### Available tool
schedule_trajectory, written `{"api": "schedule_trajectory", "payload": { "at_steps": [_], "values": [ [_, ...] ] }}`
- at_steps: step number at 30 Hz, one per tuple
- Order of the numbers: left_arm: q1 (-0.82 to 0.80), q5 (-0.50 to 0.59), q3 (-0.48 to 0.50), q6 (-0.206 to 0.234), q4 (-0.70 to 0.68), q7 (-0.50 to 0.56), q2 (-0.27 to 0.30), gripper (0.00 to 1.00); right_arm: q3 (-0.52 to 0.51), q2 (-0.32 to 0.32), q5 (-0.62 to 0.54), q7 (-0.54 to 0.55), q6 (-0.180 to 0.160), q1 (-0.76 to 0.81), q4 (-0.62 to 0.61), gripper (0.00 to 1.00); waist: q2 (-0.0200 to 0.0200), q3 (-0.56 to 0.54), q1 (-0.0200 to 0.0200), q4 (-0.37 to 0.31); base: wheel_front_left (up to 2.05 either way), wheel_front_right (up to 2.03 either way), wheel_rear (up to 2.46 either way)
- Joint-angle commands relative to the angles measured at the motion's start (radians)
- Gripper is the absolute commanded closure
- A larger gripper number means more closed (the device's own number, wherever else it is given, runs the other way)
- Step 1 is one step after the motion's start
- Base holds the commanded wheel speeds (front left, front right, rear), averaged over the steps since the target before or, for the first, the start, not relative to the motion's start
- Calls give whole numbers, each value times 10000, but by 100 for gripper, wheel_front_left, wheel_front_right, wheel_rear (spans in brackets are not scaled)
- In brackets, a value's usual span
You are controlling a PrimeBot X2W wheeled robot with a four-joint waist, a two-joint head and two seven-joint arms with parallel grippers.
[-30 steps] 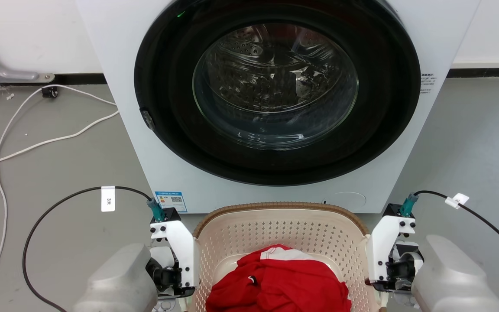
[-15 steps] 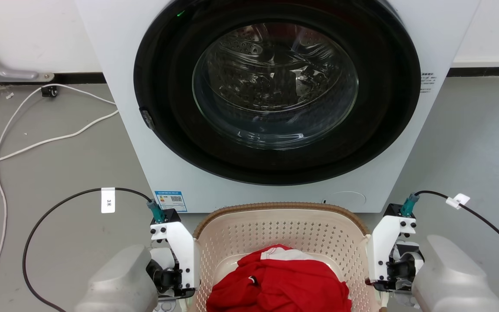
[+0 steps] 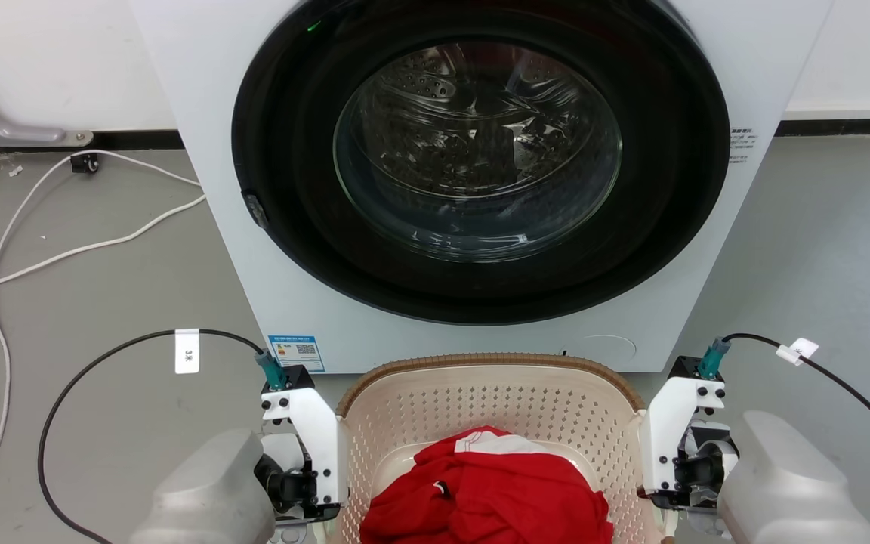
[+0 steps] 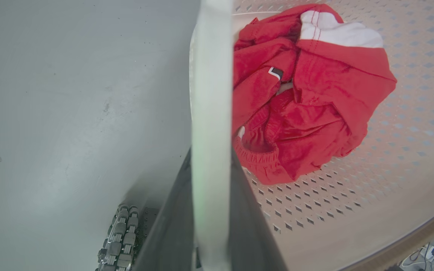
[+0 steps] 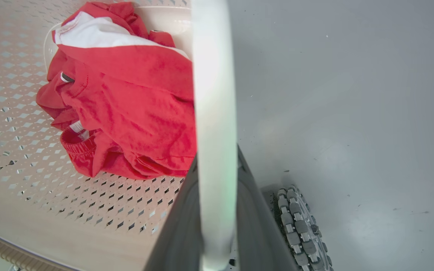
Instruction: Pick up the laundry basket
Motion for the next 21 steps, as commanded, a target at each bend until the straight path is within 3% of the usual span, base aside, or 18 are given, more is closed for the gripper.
{"api": "schedule_trajectory", "payload": {
  "at_steps": [1, 21],
  "values": [
    [105, -72, -13, -45, -50, -49, -37, 100, -28, 78, 13, -22, 29, 97, -39, 100, 0, 4, 0, -6, 0, 0, 0],
    [131, -212, -122, -45, -19, -153, -5, 100, 33, 81, 118, -31, 29, 135, -39, 100, 0, 42, 0, -7, 0, 0, 0]
  ]
}}
